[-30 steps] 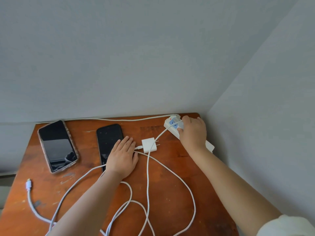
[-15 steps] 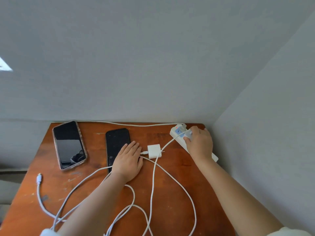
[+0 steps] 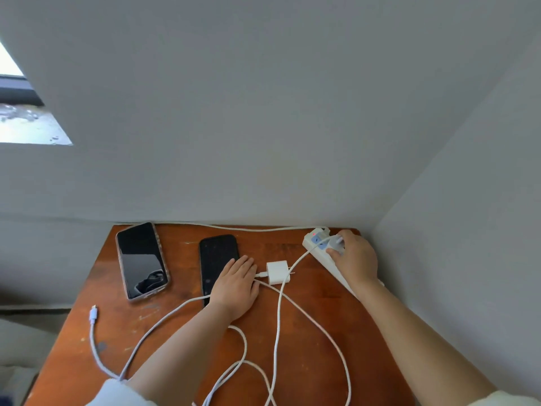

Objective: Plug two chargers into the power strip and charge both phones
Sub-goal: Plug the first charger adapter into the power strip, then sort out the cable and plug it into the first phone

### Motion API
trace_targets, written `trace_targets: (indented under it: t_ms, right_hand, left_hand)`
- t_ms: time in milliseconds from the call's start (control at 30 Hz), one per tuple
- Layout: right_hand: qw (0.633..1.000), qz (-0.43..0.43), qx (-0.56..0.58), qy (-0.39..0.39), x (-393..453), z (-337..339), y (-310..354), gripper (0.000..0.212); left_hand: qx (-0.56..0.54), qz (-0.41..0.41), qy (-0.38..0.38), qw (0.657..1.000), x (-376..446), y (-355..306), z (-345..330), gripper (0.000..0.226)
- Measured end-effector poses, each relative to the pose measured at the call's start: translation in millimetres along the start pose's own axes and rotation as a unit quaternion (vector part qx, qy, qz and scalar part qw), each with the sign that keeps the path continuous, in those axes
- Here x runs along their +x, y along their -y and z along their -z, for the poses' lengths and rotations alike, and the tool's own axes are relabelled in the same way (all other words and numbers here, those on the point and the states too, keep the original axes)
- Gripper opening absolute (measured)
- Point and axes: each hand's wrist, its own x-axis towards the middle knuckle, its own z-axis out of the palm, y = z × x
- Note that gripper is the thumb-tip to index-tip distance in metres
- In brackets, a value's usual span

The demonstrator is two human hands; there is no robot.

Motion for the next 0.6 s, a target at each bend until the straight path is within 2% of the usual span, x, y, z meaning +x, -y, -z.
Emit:
trace_targets:
  t_ms: [133, 167, 267, 300, 467, 533, 600]
  right_hand:
    - [0.995, -0.029, 0.095, 0.028, -7, 11, 2, 0.062]
    - [0.994, -0.034, 0.106, 0.018, -14, 11, 3, 0.064]
    - [0.987, -0.041, 0.142, -0.062, -57, 4, 9, 0.049]
    - [0.986, -0.028, 0.148, -0.067, -76, -3, 14, 0.043]
    - [0.989, 0.118, 0.089, 0.025, -168, -40, 45, 0.031]
    - [0.989, 0.125, 0.064, 0.054, -191, -56, 57, 0.038]
    - [0.994, 0.064, 0.058, 0.068, -206, -68, 66, 0.045]
  left_hand:
    - [-0.047, -0.027, -0.001, 0.999, -4, 6, 9, 0.049]
    - [-0.059, -0.03, -0.009, 0.998, -7, 12, 11, 0.049]
    - [-0.082, -0.036, -0.032, 0.996, -27, 36, 16, 0.048]
    - [-0.089, -0.034, -0.037, 0.995, -38, 46, 17, 0.048]
    - [-0.097, -0.015, -0.032, 0.995, -100, 101, 21, 0.047]
    - [-0.093, 0.006, -0.018, 0.995, -122, 123, 19, 0.048]
    - [-0.083, 0.025, -0.01, 0.996, -141, 143, 13, 0.05]
